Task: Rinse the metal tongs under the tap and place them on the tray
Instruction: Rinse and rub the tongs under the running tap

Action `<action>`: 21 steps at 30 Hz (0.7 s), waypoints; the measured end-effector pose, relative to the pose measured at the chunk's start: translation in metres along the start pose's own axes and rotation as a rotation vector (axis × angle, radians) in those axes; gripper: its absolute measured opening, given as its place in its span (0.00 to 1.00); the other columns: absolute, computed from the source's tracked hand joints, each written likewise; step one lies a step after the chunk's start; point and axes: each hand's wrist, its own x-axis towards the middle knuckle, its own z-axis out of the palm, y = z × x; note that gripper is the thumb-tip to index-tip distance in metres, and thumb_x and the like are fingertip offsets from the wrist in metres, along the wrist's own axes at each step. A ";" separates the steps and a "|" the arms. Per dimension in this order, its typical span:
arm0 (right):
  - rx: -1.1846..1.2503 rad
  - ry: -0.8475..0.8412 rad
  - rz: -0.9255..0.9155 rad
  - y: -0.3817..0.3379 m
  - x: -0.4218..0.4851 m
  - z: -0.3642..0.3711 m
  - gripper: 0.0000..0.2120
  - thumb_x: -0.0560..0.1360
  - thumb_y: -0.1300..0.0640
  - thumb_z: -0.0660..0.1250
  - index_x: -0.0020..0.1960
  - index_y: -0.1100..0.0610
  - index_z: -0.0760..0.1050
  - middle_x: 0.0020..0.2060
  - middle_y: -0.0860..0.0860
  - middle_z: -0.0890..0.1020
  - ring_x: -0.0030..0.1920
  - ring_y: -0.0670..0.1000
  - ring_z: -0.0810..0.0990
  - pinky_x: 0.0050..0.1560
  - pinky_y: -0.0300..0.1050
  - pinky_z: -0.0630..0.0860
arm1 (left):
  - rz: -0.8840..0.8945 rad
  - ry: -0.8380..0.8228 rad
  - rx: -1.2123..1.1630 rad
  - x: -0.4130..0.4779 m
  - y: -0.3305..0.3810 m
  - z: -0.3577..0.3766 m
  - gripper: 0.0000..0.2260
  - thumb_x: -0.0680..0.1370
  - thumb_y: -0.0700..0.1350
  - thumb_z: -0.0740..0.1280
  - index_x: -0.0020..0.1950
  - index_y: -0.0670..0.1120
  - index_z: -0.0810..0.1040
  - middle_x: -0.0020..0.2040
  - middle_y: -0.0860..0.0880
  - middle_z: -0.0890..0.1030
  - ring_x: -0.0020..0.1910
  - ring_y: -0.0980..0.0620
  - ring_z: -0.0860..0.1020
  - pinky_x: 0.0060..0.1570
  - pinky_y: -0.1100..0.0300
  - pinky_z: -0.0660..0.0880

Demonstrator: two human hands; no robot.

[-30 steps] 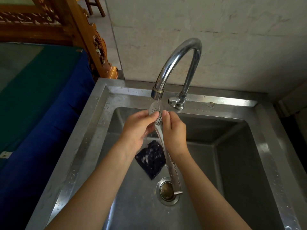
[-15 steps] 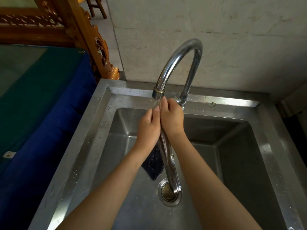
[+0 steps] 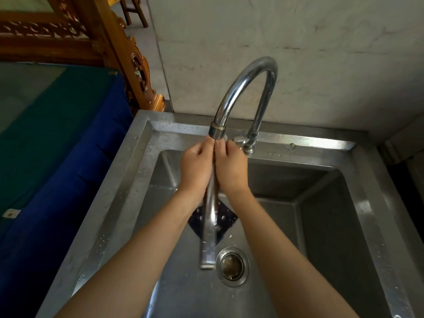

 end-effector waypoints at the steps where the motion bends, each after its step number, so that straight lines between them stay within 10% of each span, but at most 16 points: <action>1: 0.002 0.009 -0.024 0.005 -0.011 0.003 0.17 0.79 0.51 0.58 0.32 0.53 0.67 0.26 0.46 0.71 0.24 0.40 0.71 0.27 0.31 0.67 | 0.013 0.014 -0.003 0.003 0.003 0.000 0.17 0.78 0.48 0.62 0.30 0.49 0.78 0.27 0.52 0.76 0.28 0.58 0.74 0.28 0.66 0.72; 15: -0.239 -0.053 -0.138 0.023 -0.043 0.000 0.16 0.80 0.50 0.56 0.37 0.57 0.67 0.28 0.50 0.74 0.28 0.50 0.71 0.30 0.46 0.68 | -0.137 0.052 -0.060 0.002 0.004 -0.001 0.18 0.80 0.51 0.58 0.31 0.47 0.69 0.23 0.54 0.68 0.22 0.57 0.67 0.24 0.64 0.67; 21: 0.047 0.062 -0.081 0.018 -0.023 -0.011 0.16 0.81 0.53 0.55 0.35 0.53 0.69 0.25 0.44 0.69 0.23 0.38 0.69 0.26 0.30 0.65 | 0.010 -0.035 0.043 -0.002 0.001 0.003 0.08 0.80 0.44 0.60 0.42 0.53 0.74 0.37 0.53 0.78 0.34 0.59 0.77 0.34 0.68 0.75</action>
